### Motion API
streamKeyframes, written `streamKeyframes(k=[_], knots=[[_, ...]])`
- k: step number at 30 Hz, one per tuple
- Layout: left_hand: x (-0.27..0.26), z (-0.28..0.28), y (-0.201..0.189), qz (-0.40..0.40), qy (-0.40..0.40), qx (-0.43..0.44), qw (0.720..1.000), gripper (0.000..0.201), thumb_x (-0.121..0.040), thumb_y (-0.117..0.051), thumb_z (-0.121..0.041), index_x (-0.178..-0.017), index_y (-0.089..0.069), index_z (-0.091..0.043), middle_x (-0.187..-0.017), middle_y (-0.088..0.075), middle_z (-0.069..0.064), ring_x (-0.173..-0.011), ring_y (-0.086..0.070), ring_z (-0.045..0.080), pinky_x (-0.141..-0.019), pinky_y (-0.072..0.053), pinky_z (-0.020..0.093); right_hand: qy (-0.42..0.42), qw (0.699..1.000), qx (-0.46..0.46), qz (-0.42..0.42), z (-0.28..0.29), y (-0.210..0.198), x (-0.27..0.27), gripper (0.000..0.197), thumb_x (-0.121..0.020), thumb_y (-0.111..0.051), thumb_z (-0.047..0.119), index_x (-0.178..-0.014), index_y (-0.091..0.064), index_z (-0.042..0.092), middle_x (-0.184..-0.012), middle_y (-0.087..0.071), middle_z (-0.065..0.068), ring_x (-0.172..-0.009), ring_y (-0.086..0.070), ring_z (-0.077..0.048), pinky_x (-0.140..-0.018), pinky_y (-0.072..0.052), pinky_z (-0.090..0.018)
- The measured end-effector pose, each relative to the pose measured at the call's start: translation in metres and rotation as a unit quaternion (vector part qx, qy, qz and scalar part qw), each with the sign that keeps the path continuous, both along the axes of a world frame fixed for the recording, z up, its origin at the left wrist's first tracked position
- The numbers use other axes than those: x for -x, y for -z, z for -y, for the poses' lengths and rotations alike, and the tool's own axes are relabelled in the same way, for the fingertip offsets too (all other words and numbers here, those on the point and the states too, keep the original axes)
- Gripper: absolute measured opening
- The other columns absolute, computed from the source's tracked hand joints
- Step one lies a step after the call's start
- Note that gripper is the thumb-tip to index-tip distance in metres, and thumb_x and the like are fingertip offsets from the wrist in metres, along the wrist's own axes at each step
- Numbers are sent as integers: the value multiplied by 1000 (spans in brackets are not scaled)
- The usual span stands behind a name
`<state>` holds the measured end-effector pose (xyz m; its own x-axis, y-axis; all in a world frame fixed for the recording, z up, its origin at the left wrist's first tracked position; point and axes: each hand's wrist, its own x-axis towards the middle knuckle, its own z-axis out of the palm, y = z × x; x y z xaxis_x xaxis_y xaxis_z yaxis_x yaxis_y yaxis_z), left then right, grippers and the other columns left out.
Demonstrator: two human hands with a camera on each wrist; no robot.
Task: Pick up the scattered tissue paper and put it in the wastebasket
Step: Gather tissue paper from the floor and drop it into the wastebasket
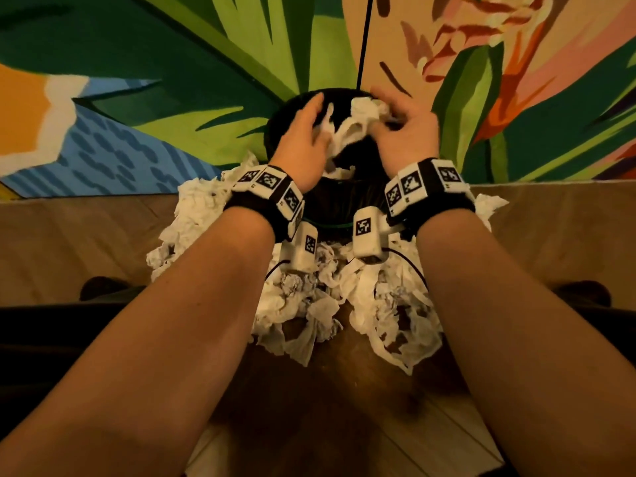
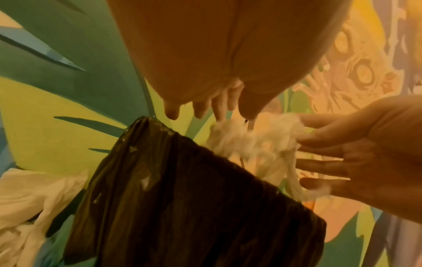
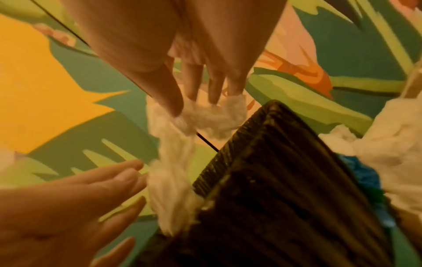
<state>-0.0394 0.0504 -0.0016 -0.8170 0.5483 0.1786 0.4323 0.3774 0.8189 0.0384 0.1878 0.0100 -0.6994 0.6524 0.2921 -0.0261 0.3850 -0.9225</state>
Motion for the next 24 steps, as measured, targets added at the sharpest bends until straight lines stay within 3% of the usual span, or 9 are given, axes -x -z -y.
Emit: streamKeyframes(k=[2, 4, 8, 10, 13, 17, 19, 21, 24], knots=[[2, 0, 6, 11, -12, 36, 999, 60, -103, -44, -19, -156, -18, -25, -163, -20, 9, -149, -20, 28, -121, -19, 43, -13, 999, -20, 34, -6, 8, -2, 55, -85, -59, -3, -133, -59, 24, -135, -60, 4, -126, -52, -8, -109, -40, -23], [-1, 7, 12, -13, -38, -13, 999, 56, -103, -43, -15, -154, -24, -23, -161, -25, 9, -149, -21, 27, -121, -21, 44, 7, 1000, 8, 10, -13, 16, -8, 56, -85, -53, -7, -133, -59, 20, -133, -60, 3, -127, -52, -9, -110, -39, -22], [-7, 38, 33, -77, -150, -157, 973, 40, -97, -41, -4, -135, -50, -14, -136, -54, 3, -128, -48, 14, -110, -38, 27, 157, 982, 94, -54, -28, 42, -34, 40, -88, -49, -4, -108, -61, 28, -109, -62, 8, -105, -58, -7, -84, -45, -5], [-11, 57, 54, -59, -222, -181, 956, 30, -97, -41, -8, -122, -55, -16, -118, -60, -2, -110, -56, 11, -95, -45, 20, 230, 962, 143, -44, -36, 65, -52, 29, -92, -51, 4, -96, -60, 31, -101, -63, 2, -92, -60, -13, -81, -52, -18], [-27, 82, 96, -7, -284, -154, 946, 17, -100, -42, -17, -104, -58, -22, -87, -61, -10, -72, -54, -2, -63, -41, 7, 285, 929, 233, 35, -36, 107, -74, 21, -97, -47, 16, -90, -62, 27, -99, -67, -8, -82, -59, -20, -76, -52, -38], [-76, 106, 158, 51, -188, 33, 980, 18, -98, -44, -23, -95, -58, -33, -66, -60, -4, -50, -52, 7, -44, -41, 24, 241, 929, 239, 145, 2, 160, -101, 29, -100, -40, 25, -84, -63, 30, -88, -68, -6, -67, -56, -17, -50, -42, -27], [-104, 112, 185, 26, -77, 177, 981, 14, -97, -46, -30, -100, -59, -34, -72, -61, -6, -56, -56, 7, -49, -47, 24, 159, 950, 147, 225, 29, 184, -114, 30, -100, -40, 24, -82, -62, 35, -78, -67, -3, -58, -54, -16, -42, -40, -23], [-128, 118, 208, 12, 21, 295, 955, 16, -96, -46, -35, -107, -58, -34, -91, -63, -4, -74, -62, 13, -68, -58, 34, 24, 950, 70, 303, 54, 201, -122, 26, -100, -41, 26, -87, -61, 38, -73, -63, 1, -58, -54, -17, -48, -46, -26], [-151, 127, 240, 30, 129, 402, 906, 34, -96, -49, -34, -129, -57, -33, -141, -44, 2, -119, -53, 27, -101, -47, 39, -160, 897, -61, 408, 80, 215, -126, 25, -100, -41, 33, -118, -55, 43, -73, -60, 5, -61, -56, -15, -58, -47, -26]])
